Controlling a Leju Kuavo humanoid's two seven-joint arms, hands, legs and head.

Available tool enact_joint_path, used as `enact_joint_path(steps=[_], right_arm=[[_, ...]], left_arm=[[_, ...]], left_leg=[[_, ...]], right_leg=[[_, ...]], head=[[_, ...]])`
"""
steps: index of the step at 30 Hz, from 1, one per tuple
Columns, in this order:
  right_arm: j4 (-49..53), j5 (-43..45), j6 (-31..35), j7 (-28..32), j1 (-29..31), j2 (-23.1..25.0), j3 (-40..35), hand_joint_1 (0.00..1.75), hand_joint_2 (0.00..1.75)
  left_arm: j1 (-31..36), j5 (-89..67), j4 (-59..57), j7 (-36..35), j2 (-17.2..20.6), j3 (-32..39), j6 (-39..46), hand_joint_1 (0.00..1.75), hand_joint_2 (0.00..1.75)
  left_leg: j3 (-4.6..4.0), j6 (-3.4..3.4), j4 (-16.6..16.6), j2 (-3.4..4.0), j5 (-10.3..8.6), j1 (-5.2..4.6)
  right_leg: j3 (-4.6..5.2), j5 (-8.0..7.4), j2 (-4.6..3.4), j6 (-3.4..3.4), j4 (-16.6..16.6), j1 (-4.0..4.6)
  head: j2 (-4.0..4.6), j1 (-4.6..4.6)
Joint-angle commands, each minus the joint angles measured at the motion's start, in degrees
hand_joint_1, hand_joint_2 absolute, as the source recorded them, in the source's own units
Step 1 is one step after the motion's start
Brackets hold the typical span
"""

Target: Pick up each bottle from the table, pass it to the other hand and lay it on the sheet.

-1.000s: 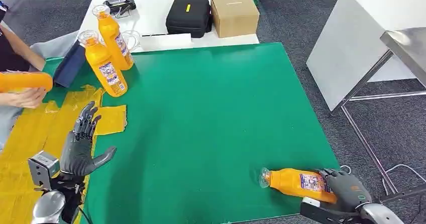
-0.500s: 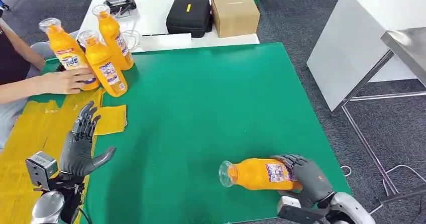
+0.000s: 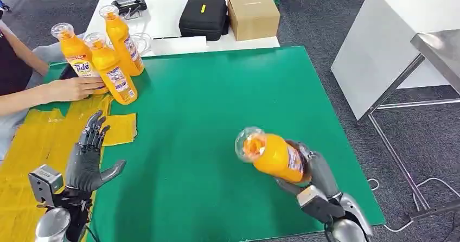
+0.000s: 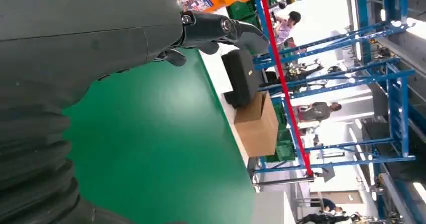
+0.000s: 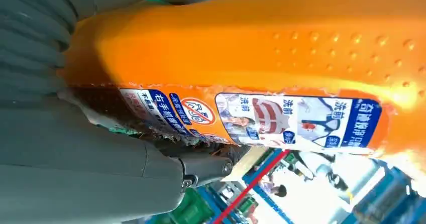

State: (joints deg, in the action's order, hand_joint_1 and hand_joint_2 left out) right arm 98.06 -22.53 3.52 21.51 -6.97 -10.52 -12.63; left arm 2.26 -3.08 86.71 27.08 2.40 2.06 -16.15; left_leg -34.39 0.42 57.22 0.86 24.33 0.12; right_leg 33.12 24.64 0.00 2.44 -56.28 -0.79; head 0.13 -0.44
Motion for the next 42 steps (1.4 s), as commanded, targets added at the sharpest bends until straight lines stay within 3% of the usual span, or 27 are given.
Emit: enact_joint_path(steps=[1,4,16,20,24,27,42], right_arm=[[-20.35,7.00,-0.55,0.44,15.06,14.27,-2.23,1.75,1.75],[-23.86,7.14,2.85,2.76,18.10,16.18,-2.66,1.75,1.75],[-43.14,5.08,5.85,4.23,28.18,22.74,-11.77,1.75,1.75],[-44.34,4.87,1.30,6.89,29.66,22.62,-15.92,1.75,1.75],[-44.39,4.86,1.26,6.87,29.63,22.89,-16.27,1.75,1.75],[-44.87,3.27,-4.96,9.89,30.67,21.14,-21.26,1.75,1.75],[-44.04,2.19,-4.38,10.43,30.28,21.28,-23.62,1.75,1.75]], left_arm=[[7.23,-1.44,-4.71,-1.51,-0.37,-10.64,0.90,0.00,1.75],[9.03,-1.65,-5.43,-2.10,-0.38,-14.05,1.33,0.00,1.75],[17.18,2.06,-10.63,-2.15,-1.19,-21.97,-0.18,0.00,1.75],[18.62,3.75,-12.83,-2.31,-1.44,-21.85,-0.75,0.00,1.75],[19.11,3.93,-13.66,-2.27,-1.46,-21.80,-0.87,0.00,1.75],[20.89,5.27,-16.81,-1.67,-1.70,-21.51,-1.70,0.00,1.75],[22.29,6.25,-20.73,-1.15,-2.56,-21.31,-2.17,0.00,1.75]], left_leg=[[0.18,-0.08,-0.05,-0.07,-0.07,0.15],[0.10,-0.07,-0.02,-0.04,-0.12,0.09],[0.15,-0.09,0.02,-0.04,-0.06,0.10],[0.06,-0.07,0.01,-0.08,-0.09,0.04],[0.03,-0.06,0.01,-0.11,-0.09,0.02],[0.05,-0.06,0.01,-0.15,-0.09,0.04],[-0.01,-0.06,0.04,-0.19,-0.09,0.03]], right_leg=[[-0.21,-0.11,0.00,-0.14,0.13,0.15],[-0.16,-0.08,-0.01,-0.09,0.06,0.08],[-0.25,-0.05,-0.05,-0.14,0.01,0.11],[-0.14,-0.04,0.01,-0.10,-0.01,0.06],[-0.12,-0.02,0.05,-0.07,-0.02,0.04],[-0.16,-0.02,0.08,-0.08,0.00,0.06],[-0.11,0.00,0.13,-0.08,-0.02,0.05]], head=[[0.00,-0.02],[0.00,-0.02],[0.00,0.00],[0.00,0.00],[0.00,0.00],[0.00,0.00],[0.00,0.00]])
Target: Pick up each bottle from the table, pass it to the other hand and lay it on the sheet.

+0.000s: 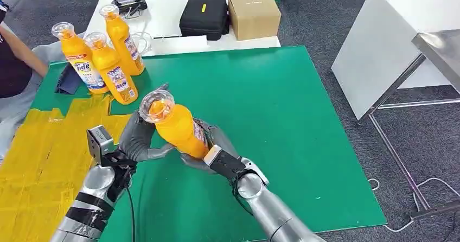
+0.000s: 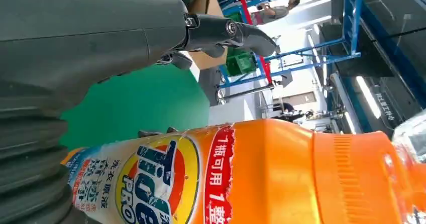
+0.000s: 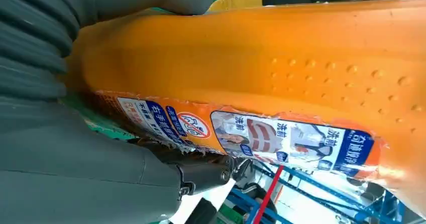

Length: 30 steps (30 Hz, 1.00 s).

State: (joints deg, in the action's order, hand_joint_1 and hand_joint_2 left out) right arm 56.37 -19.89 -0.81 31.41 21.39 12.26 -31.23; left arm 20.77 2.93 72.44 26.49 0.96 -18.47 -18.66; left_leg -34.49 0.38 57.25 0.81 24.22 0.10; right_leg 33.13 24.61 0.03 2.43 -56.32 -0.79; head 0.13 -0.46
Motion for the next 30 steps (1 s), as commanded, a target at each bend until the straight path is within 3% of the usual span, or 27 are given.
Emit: enact_joint_path(steps=[1,2,3,4,18,19,20,30], right_arm=[[-2.33,-0.40,0.03,0.51,1.81,-1.60,-5.01,1.75,1.75],[-2.30,-0.34,0.13,0.49,1.68,-1.68,-4.95,1.75,1.75],[-2.30,-0.34,0.13,0.49,1.68,-1.68,-4.95,1.75,1.75],[-2.26,-0.25,0.24,0.50,1.49,-1.78,-4.87,1.75,1.75],[-2.96,0.16,1.37,0.32,1.42,-2.07,-3.92,1.75,1.75],[-3.01,0.18,1.35,0.32,1.43,-2.12,-3.83,1.75,1.75],[-3.03,0.18,1.35,0.32,1.43,-2.11,-3.79,1.75,1.75],[-3.94,0.26,2.12,-0.28,1.22,-2.05,-2.87,1.75,1.75]], left_arm=[[3.62,0.41,-6.34,-0.49,-1.24,-0.65,0.41,0.31,1.75],[3.39,0.85,-6.07,-0.32,-1.46,-0.27,0.48,1.54,1.75],[3.39,0.85,-6.07,-0.32,-1.46,-0.27,0.48,1.59,1.75],[3.19,1.22,-5.63,-0.35,-1.47,-0.08,0.39,1.75,1.75],[1.95,1.65,-1.35,-0.13,-1.16,-1.77,-1.06,1.75,1.75],[1.74,1.60,-0.62,-0.19,-1.11,-2.22,-1.02,0.75,1.75],[1.72,1.48,-0.42,-0.24,-1.05,-2.46,-1.05,0.00,1.75],[-0.42,0.60,4.05,-0.36,-0.46,-6.10,-1.65,0.00,1.75]], left_leg=[[0.15,-0.04,0.02,-0.16,0.05,0.09],[0.09,-0.02,-0.01,-0.14,0.01,0.04],[0.12,-0.03,0.02,-0.14,0.04,0.07],[0.20,-0.04,0.03,-0.15,0.07,0.10],[0.08,-0.02,0.02,-0.14,0.04,0.05],[0.15,-0.03,0.05,-0.16,0.08,0.11],[0.10,-0.02,0.02,-0.14,0.05,0.06],[0.09,-0.02,0.00,-0.10,0.03,0.04]], right_leg=[[-0.20,0.05,0.11,-0.10,0.03,0.09],[-0.13,0.03,0.10,-0.06,0.03,0.04],[-0.18,0.04,0.09,-0.08,0.03,0.07],[-0.25,0.06,0.08,-0.11,0.04,0.10],[-0.13,0.04,0.10,-0.07,0.02,0.05],[-0.22,0.06,0.10,-0.10,0.03,0.11],[-0.15,0.05,0.09,-0.08,0.02,0.06],[-0.13,0.02,0.06,-0.06,0.04,0.04]], head=[[0.00,0.02],[0.00,0.02],[0.00,0.02],[0.00,0.00],[0.00,0.02],[0.00,0.02],[0.00,0.02],[0.00,0.02]])
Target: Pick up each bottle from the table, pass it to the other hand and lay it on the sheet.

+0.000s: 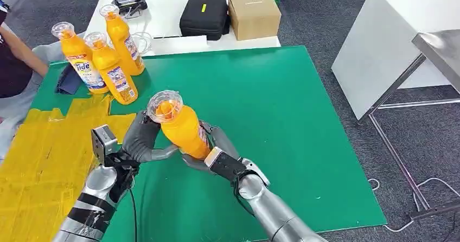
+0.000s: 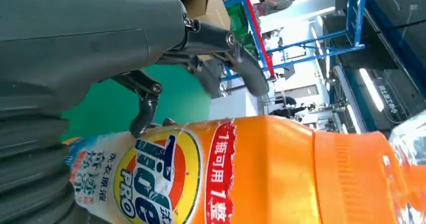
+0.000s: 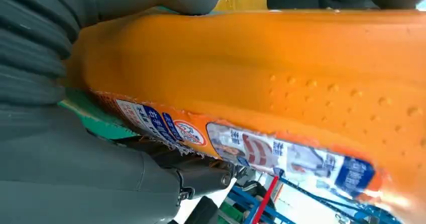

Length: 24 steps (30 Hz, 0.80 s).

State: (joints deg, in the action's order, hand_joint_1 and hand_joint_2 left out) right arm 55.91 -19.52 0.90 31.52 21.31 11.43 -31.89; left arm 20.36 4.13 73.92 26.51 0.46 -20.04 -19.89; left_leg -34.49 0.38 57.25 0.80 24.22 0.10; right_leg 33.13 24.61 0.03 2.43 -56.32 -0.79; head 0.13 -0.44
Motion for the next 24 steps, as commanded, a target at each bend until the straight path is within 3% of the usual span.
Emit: enact_joint_path(steps=[1,24], right_arm=[[-3.49,-0.11,0.42,-0.39,1.30,-1.22,-2.21,1.75,1.75],[-7.31,-2.69,0.76,-1.17,1.29,1.51,-5.46,1.75,1.75]], left_arm=[[-0.01,-0.60,2.57,-0.38,0.05,-4.52,-0.42,0.00,1.75],[-0.95,-1.10,3.80,-0.40,0.39,-9.11,-0.82,0.00,1.75]], left_leg=[[0.16,-0.02,0.02,-0.14,0.06,0.07],[0.21,-0.05,0.04,-0.05,0.10,0.09]], right_leg=[[-0.21,0.05,0.09,-0.08,0.04,0.07],[-0.24,0.05,-0.01,-0.12,0.02,0.09]], head=[[0.00,0.00],[0.00,0.00]])
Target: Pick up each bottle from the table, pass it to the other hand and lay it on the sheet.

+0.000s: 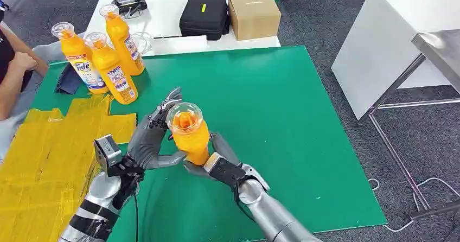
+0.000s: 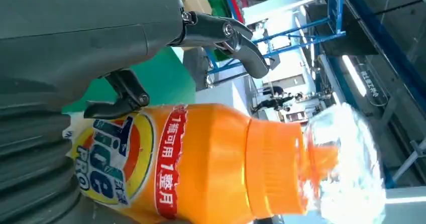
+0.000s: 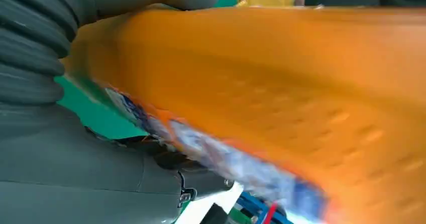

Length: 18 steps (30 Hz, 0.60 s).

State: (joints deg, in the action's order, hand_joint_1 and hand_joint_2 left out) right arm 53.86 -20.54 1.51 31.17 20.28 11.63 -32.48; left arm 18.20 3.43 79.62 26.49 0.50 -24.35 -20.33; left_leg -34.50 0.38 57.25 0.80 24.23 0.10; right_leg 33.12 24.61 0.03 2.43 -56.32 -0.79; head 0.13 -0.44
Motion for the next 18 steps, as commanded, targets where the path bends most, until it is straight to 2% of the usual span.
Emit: enact_joint_path(steps=[1,12,18], right_arm=[[-5.25,-1.67,0.15,-0.82,2.32,1.32,-4.87,1.75,1.75],[-3.86,-3.21,1.67,-0.56,2.00,1.68,-6.43,1.75,1.75],[6.08,-1.34,7.09,-0.15,-1.48,-0.73,-3.94,1.75,1.75]], left_arm=[[1.21,-0.40,-1.90,-0.38,0.34,-4.80,-0.38,0.00,1.75],[1.10,-0.25,-3.18,-1.11,0.24,-4.79,0.17,0.00,1.75],[-1.12,1.01,-1.50,-1.36,1.14,-0.97,2.54,0.00,1.75]], left_leg=[[0.14,-0.04,0.00,-0.06,0.05,0.05],[0.25,-0.05,0.03,-0.04,0.12,0.10],[0.26,-0.05,0.00,-0.06,0.11,0.08]], right_leg=[[-0.15,0.04,0.01,-0.09,0.02,0.05],[-0.26,0.07,-0.03,-0.13,0.03,0.10],[-0.28,0.09,0.00,-0.12,0.04,0.08]], head=[[0.00,-0.02],[0.00,-0.02],[0.00,-0.02]])
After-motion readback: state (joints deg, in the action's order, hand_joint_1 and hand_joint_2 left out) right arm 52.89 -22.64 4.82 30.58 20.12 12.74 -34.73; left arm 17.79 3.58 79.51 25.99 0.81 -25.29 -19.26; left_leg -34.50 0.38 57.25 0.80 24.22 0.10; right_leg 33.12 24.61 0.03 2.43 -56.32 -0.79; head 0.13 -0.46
